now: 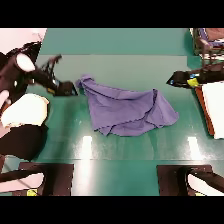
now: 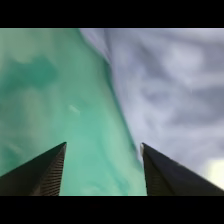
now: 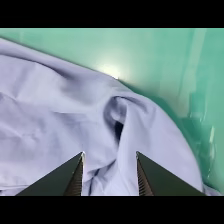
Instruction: Fold the shirts.
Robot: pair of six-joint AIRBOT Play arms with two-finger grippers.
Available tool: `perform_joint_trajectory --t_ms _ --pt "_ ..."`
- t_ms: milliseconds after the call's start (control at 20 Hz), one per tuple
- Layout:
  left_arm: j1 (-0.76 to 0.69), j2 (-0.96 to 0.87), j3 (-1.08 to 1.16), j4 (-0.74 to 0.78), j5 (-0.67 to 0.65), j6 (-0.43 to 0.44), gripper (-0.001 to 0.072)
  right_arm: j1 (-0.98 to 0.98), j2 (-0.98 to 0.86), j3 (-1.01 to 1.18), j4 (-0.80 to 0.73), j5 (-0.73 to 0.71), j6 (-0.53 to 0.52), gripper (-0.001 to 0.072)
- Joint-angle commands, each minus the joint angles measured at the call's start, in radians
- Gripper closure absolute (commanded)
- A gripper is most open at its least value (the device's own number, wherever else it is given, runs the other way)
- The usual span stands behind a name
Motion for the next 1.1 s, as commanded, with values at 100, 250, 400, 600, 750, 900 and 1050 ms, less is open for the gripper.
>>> perform_joint_trajectory --t_ms 100,250,400,600,750,900,1050 --pt "-0.107 0.187 -0.503 -0.307 0.144 0.056 0.0162 -0.031 0.097 0.0 0.001 0.019 -0.01 0.0328" --pt "-0.203 0.186 -0.57 -0.393 0.229 0.08 0.0162 -0.029 0.098 0.0 0.008 0.032 -0.01 0.0329" --pt "-0.261 0.186 -0.572 -0.409 0.311 0.071 0.0162 -0.029 0.098 0.0 0.01 0.054 -0.01 0.0329" --pt "-0.286 0.167 -0.572 -0.412 0.322 0.05 0.0162 -0.029 0.098 0.0 0.01 0.062 -0.01 0.0328" --pt "-0.286 0.165 -0.573 -0.423 0.355 0.044 0.0162 -0.029 0.098 0.0 0.01 0.065 -0.009 0.0329" --pt "-0.286 0.165 -0.573 -0.429 0.373 0.044 0.0162 -0.028 0.098 0.0 0.011 0.066 -0.009 0.0329" --pt "-0.286 0.165 -0.573 -0.431 0.326 0.047 0.0162 -0.005 0.098 0.0 0.009 0.064 -0.009 0.0329"
